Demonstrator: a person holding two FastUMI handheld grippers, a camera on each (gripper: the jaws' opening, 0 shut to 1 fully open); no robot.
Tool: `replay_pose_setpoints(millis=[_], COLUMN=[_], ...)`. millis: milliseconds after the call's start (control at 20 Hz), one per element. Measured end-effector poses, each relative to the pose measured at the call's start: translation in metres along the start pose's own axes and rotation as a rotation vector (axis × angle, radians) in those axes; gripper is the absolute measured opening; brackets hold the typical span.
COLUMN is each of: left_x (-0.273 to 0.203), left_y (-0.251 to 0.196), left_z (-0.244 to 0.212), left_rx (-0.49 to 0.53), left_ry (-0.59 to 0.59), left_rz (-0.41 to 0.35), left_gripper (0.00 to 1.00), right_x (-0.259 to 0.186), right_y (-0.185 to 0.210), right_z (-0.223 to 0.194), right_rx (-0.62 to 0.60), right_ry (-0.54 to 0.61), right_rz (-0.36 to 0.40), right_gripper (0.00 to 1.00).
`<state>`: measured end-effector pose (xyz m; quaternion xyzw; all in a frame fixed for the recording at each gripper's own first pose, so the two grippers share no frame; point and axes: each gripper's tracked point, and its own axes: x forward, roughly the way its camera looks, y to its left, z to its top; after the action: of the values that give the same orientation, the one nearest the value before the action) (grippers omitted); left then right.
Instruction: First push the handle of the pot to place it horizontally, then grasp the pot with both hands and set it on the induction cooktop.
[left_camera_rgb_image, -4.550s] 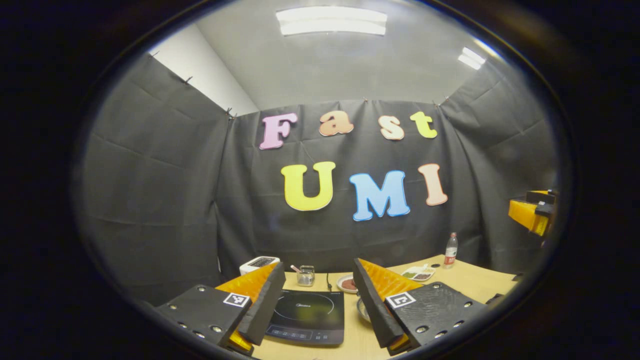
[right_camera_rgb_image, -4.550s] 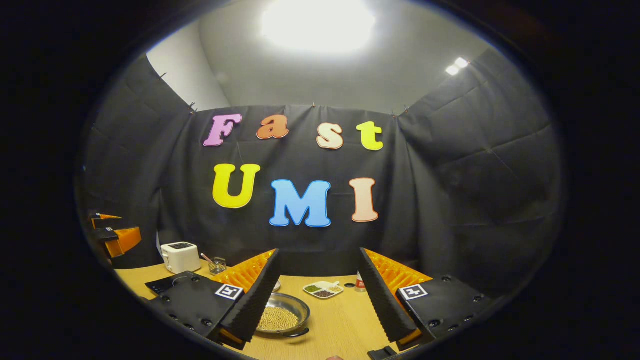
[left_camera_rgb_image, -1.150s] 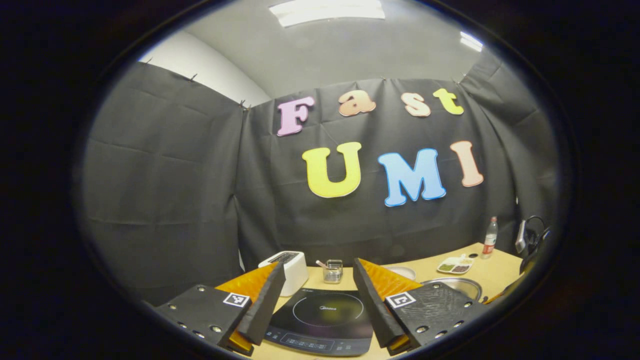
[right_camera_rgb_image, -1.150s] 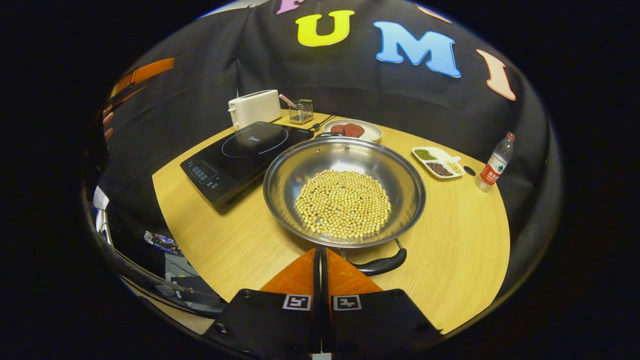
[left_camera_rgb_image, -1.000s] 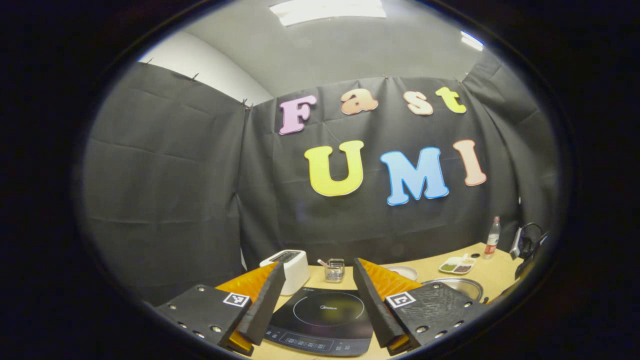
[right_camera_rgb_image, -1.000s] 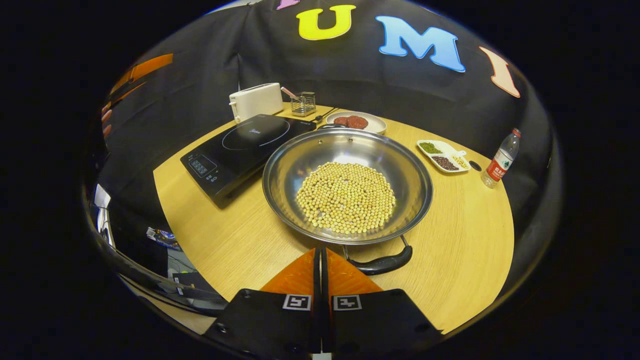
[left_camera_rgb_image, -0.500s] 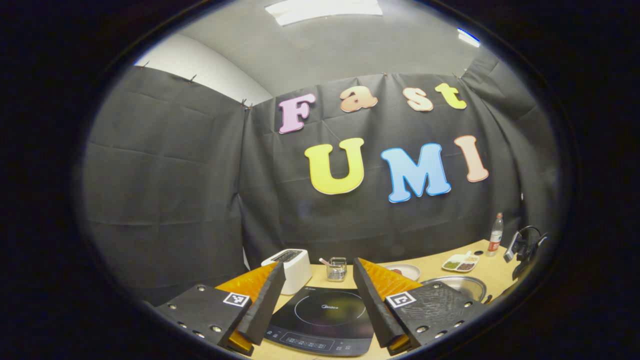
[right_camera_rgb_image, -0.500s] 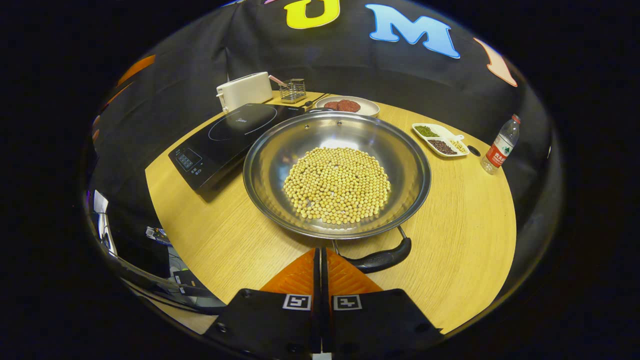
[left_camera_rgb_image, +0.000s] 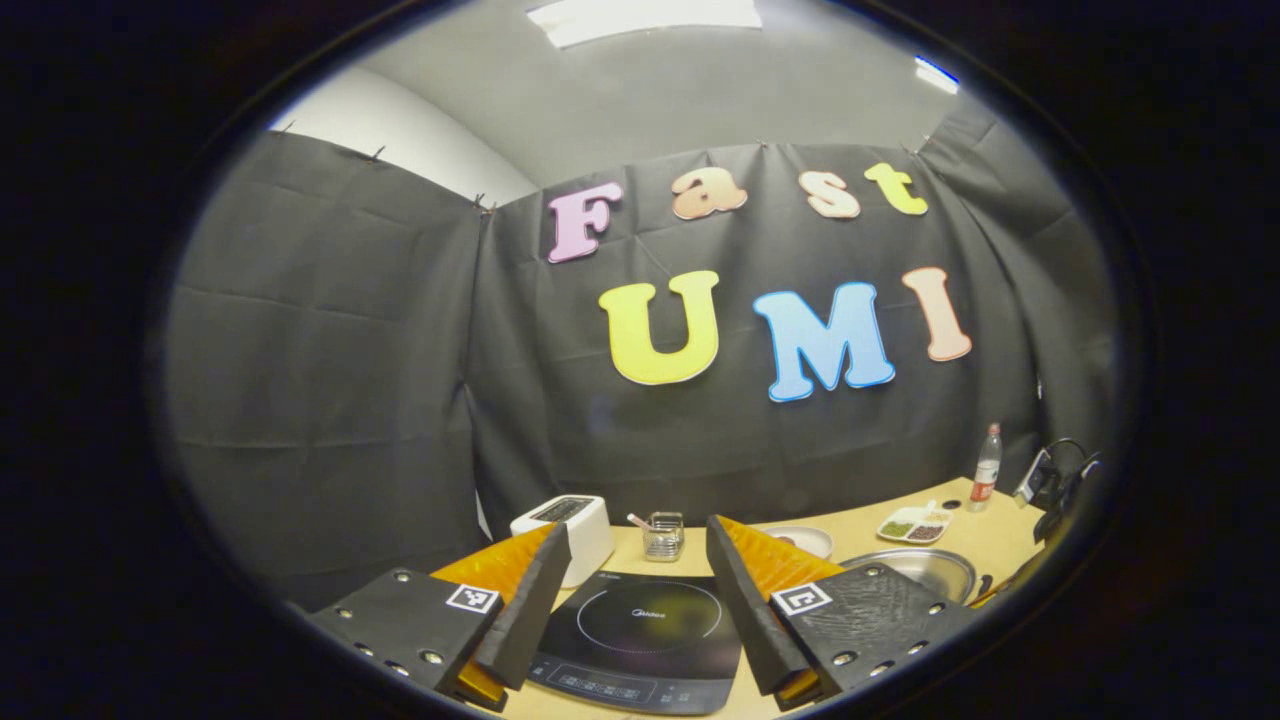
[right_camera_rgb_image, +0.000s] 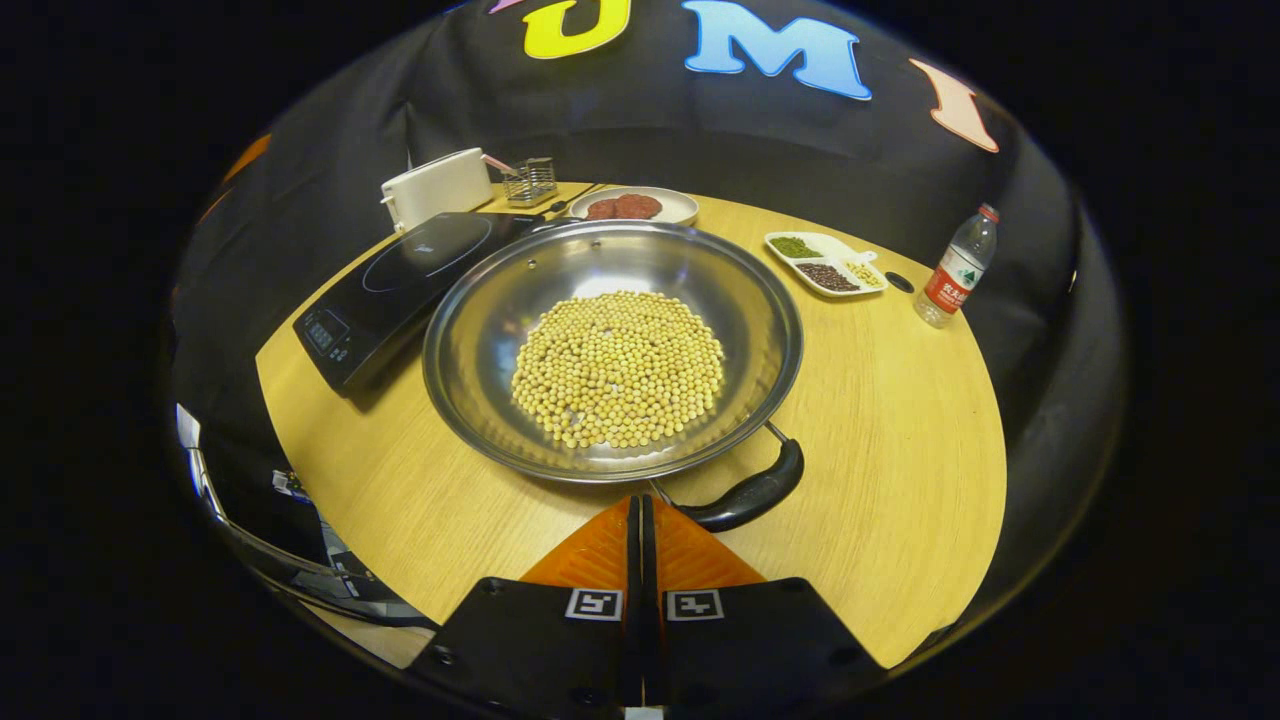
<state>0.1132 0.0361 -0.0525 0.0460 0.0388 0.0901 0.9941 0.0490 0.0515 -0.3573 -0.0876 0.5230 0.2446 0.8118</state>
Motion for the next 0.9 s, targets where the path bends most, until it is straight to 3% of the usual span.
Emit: replay_pose_setpoints(millis=[900], left_x=[0.013], left_y=[-0.026], left_z=[-0.01], left_rx=[0.021], left_ry=[0.035], left_rz=[-0.013], left_gripper=[0.81], right_x=[0.025], right_y=[-0.092], right_z=[0.024], right_rx=[0.117], right_ry=[-0.04], right_rz=[-0.171], right_gripper=[0.02])
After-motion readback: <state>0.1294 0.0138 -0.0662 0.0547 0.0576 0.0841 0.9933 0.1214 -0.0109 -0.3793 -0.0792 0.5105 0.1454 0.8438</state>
